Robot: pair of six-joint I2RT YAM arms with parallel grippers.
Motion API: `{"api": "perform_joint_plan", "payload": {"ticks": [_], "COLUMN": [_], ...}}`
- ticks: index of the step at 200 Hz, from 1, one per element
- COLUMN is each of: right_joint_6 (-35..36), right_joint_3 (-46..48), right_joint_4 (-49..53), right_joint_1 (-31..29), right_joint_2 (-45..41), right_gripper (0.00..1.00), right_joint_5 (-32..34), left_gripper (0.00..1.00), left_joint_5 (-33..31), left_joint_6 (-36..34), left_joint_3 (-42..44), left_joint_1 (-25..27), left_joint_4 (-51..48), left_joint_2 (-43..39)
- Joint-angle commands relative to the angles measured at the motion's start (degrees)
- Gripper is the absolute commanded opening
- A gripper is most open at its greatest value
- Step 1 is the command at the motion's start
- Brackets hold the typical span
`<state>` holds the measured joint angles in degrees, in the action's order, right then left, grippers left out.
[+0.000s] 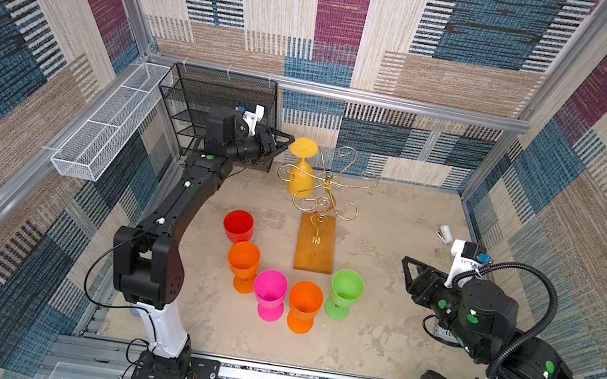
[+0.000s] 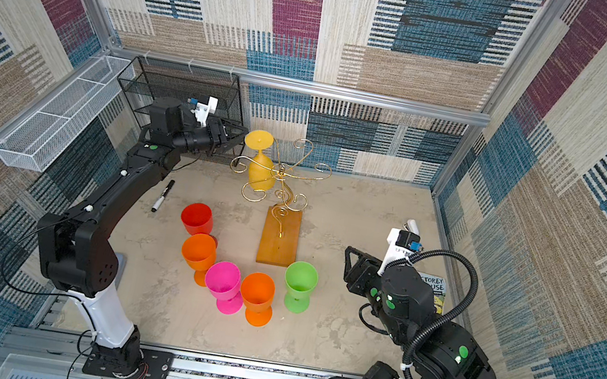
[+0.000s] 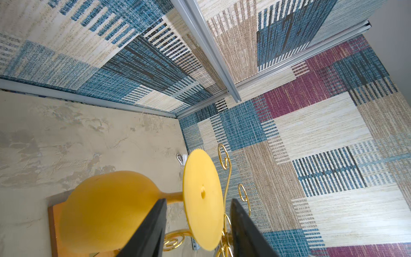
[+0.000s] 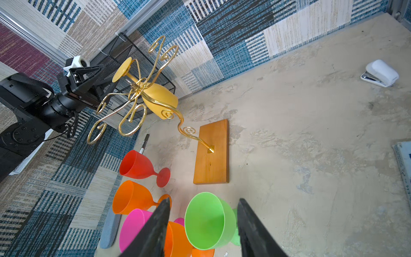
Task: Take the wine glass off the wine glass rack
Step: 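Close the left gripper on the yellow glass's foot on the rack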
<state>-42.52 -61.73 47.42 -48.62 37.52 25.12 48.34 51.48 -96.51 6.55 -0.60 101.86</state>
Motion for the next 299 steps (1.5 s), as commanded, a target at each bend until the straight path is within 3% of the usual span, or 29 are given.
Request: {"api": "perform_joint_plan", "payload": {"ticks": [1,67,248,299], "right_joint_6": [0.34,0.16,1.12,1.48], "right_joint_3": [0.12,0.88,0.84,0.96], "right_joint_4": [-2.78,-3.02,-4.59,-4.92], "right_joint_1": [-0.02,0.01,0.01,-0.01], "right_joint_2": [-0.16,-0.87,-1.02,-1.13], "right_gripper": [0.51,0.51,0.51,0.51], "right_joint_5": [1.15,1.18,0.36,0.52], "left_gripper": [0.48,0.42,0.0,0.0], "left_joint_5": [1.4,1.84,4.61,5.98], "left_joint_6": [0.81,1.22,5.65,10.39], "left_joint_3": [-0.62,-0.52,-1.13,-2.34], "left_joint_1": [0.44,0.84,0.57,-0.21], "left_joint_4": [2.42,2.78,6.74,10.84], "left_joint_2": [0.35,1.05,1.76,2.51]}}
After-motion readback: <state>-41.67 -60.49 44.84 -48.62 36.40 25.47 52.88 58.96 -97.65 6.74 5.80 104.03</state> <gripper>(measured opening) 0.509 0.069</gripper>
